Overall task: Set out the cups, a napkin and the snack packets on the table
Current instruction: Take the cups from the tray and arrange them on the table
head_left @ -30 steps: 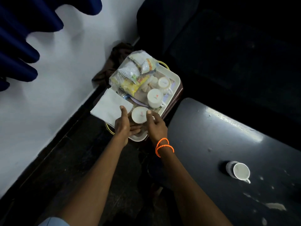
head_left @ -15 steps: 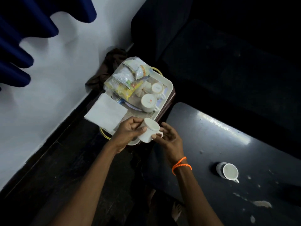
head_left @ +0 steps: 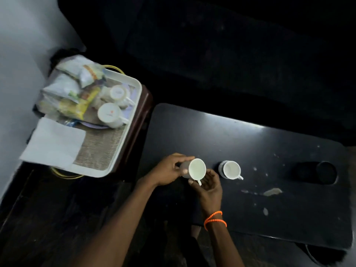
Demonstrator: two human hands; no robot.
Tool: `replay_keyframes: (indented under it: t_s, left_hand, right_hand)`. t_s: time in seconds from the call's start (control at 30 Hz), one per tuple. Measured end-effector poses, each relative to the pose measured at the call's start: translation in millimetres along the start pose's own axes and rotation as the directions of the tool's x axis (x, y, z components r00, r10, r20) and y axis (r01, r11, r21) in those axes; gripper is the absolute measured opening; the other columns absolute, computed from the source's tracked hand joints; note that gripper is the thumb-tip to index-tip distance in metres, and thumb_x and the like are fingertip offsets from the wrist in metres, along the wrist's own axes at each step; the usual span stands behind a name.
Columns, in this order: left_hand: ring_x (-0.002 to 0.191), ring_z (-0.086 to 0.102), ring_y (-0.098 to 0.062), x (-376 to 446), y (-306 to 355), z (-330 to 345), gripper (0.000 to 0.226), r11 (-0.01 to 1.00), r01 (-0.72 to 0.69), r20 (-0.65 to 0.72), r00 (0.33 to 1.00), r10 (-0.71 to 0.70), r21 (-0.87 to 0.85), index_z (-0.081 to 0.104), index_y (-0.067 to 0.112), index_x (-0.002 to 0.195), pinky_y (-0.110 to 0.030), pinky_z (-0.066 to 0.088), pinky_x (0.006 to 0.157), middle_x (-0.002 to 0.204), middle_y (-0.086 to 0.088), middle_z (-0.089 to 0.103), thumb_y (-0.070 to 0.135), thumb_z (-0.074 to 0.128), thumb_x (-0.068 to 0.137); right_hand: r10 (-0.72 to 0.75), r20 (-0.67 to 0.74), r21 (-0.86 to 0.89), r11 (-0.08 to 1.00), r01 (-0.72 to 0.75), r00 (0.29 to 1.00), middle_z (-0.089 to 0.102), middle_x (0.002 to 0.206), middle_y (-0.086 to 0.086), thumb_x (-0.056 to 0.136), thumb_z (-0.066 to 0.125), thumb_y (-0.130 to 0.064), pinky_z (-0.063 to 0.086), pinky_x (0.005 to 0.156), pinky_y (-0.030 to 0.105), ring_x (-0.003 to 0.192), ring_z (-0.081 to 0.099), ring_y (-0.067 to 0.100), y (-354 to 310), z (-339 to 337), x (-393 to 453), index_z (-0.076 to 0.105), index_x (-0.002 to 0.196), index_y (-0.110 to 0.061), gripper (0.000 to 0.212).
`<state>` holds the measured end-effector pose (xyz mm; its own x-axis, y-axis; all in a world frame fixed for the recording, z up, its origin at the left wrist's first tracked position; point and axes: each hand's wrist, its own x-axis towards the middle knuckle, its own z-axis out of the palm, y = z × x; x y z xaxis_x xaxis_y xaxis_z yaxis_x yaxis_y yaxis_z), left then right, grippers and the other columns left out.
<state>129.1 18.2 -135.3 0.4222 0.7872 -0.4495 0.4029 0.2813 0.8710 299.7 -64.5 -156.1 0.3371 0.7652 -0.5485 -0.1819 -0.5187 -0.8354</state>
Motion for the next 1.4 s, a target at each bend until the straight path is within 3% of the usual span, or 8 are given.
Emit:
replay_keyframes:
  t_s: [0.4,0.5,0.73,0.83,0.93,1.1,1.23,1.4]
  left_hand:
    - [0.137,0.051,-0.004,47,3,99,0.066,0.995,0.093,0.124,0.987,-0.097,0.035,0.059,0.014,0.147,-0.001,0.034,0.107,0.15,0.0,0.06,-0.018,0.052,0.09]
    - [0.142,0.05,-0.01,47,2,107,0.069,0.994,0.111,0.131,0.986,-0.107,-0.023,0.057,0.012,0.148,-0.021,0.04,0.118,0.153,-0.002,0.057,-0.022,0.048,0.089]
    - [0.135,0.058,-0.014,37,-5,86,0.057,0.975,0.185,-0.123,0.972,-0.2,-0.121,0.061,0.017,0.143,-0.015,0.048,0.105,0.146,-0.001,0.061,-0.01,0.057,0.094]
    - [0.109,0.071,-0.005,30,-1,39,0.04,0.975,0.165,-0.367,0.906,-0.21,-0.151,0.072,0.017,0.127,-0.005,0.05,0.09,0.126,-0.001,0.076,-0.002,0.063,0.094]
    - [0.078,0.068,0.006,14,10,-25,0.031,0.992,0.091,-0.673,0.729,-0.124,-0.084,0.077,0.014,0.116,-0.01,0.053,0.082,0.106,-0.003,0.08,0.0,0.065,0.091]
    - [0.113,0.058,-0.033,-12,9,-119,0.031,0.972,0.231,-0.961,0.258,-0.094,-0.033,0.061,0.008,0.116,-0.04,0.047,0.093,0.124,-0.017,0.062,0.027,0.068,0.092]
    - [0.126,0.055,-0.039,-18,-11,-176,0.045,0.893,0.32,-0.848,0.328,-0.417,-0.315,0.057,0.014,0.135,-0.038,0.048,0.099,0.139,-0.021,0.057,0.045,0.05,0.103]
    - [0.098,0.075,-0.026,-25,-16,-192,0.058,0.731,0.137,-0.567,0.542,-0.62,-0.668,0.063,0.022,0.134,-0.034,0.061,0.065,0.124,-0.01,0.073,0.064,0.038,0.104]
  right_hand:
    - [-0.019,-0.377,-0.09,0.996,-0.016,0.926,0.077,0.105,0.004,0.064,0.088,0.013,0.059,0.088,0.029,0.097,0.073,0.014,26,-65,6,0.065,0.11,-0.015,0.059]
    - [-0.013,-0.407,-0.127,0.991,-0.042,0.913,0.075,0.107,0.002,0.064,0.089,0.01,0.057,0.08,0.017,0.098,0.072,0.013,26,-65,5,0.064,0.113,-0.016,0.061]
    - [0.231,-0.626,-0.074,0.933,-0.352,0.745,0.068,0.107,0.023,0.07,0.092,-0.006,0.048,0.075,0.031,0.075,0.063,0.023,37,-42,-20,0.059,0.106,-0.006,0.048]
    - [0.239,-0.488,-0.154,0.923,-0.352,0.839,0.073,0.089,0.018,0.078,0.086,-0.011,0.057,0.082,0.04,0.074,0.068,0.031,31,0,-30,0.062,0.091,-0.011,0.028]
    - [0.099,-0.196,-0.274,0.95,-0.152,0.976,0.068,0.076,0.01,0.083,0.082,-0.008,0.05,0.069,0.013,0.072,0.064,0.025,6,61,-27,0.06,0.082,-0.019,0.025]
    - [-0.157,0.287,-0.375,0.89,0.261,0.945,0.068,0.085,0.009,0.086,0.078,-0.013,0.048,0.072,0.014,0.074,0.063,0.017,-51,168,-7,0.069,0.11,-0.011,0.026]
    - [-0.153,0.489,-0.4,0.835,0.377,0.859,0.07,0.086,0.0,0.092,0.072,-0.029,0.055,0.083,0.032,0.085,0.067,0.019,-86,232,10,0.054,0.142,-0.019,0.055]
    - [0.008,0.513,-0.514,0.804,0.3,0.858,0.061,0.146,0.011,0.097,0.062,-0.043,0.046,0.112,0.041,0.136,0.056,0.031,-93,265,22,0.041,0.156,-0.022,0.066]
